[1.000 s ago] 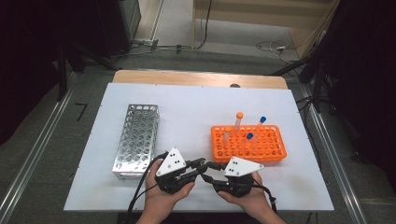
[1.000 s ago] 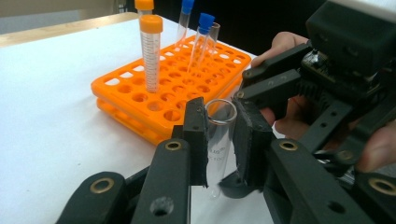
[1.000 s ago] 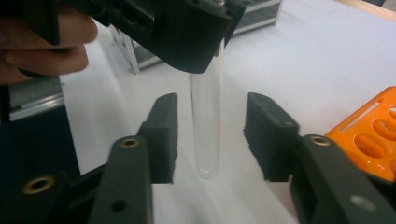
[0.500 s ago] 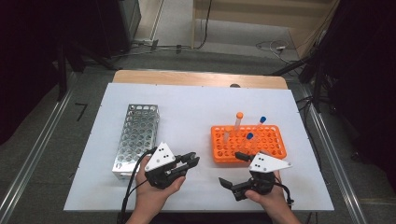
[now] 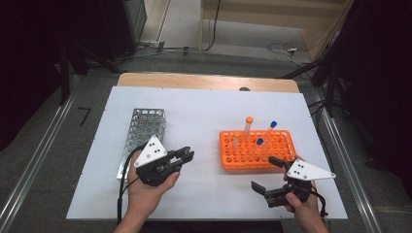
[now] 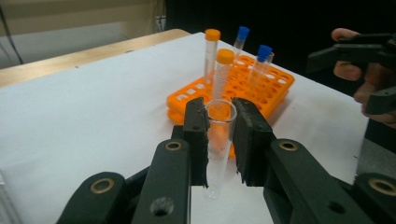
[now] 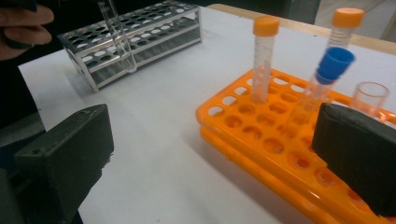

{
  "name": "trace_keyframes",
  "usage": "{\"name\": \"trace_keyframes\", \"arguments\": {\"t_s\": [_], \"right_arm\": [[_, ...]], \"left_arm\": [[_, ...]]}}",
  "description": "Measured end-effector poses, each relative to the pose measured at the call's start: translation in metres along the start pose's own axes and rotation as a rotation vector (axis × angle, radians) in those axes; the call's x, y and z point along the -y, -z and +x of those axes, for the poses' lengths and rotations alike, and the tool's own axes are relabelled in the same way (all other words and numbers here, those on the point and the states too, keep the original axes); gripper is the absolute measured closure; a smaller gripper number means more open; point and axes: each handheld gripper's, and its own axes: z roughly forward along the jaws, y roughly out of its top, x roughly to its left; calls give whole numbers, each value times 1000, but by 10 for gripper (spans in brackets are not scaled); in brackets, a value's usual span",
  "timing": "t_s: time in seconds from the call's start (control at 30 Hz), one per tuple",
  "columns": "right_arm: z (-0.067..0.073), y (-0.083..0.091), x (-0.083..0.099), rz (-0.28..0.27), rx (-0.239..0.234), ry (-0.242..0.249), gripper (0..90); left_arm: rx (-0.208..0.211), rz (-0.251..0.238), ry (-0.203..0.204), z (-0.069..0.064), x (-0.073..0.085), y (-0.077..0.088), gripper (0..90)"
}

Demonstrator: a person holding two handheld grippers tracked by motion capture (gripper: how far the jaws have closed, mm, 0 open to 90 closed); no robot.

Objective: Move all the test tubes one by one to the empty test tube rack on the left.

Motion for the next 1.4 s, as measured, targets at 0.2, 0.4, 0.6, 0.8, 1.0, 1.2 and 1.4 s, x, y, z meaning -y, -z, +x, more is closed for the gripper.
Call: {"name": "trace_keyframes", "arguments": {"t_s": [0.2,0.4,0.6,0.8,1.0,1.2,1.4], "right_arm": [[-13,13,9,7,27,-14,0],[-29,20,18,14,57,-47,0],[-37,22,20,14,79,-59,0],[-40,23,20,9,93,-64,0],[-41,23,21,10,99,-69,0],[-42,22,21,10,100,-73,0],[-43,21,21,11,102,-75,0]], "left_arm": [[-34,-6,6,13,-6,4,764],[-64,-18,14,27,-14,8,765],[-102,-18,19,42,-20,11,765],[-144,-15,15,59,-28,11,765],[-185,-7,17,77,-35,8,765],[-231,-2,22,97,-43,5,765],[-278,-6,33,118,-53,1,766]]}}
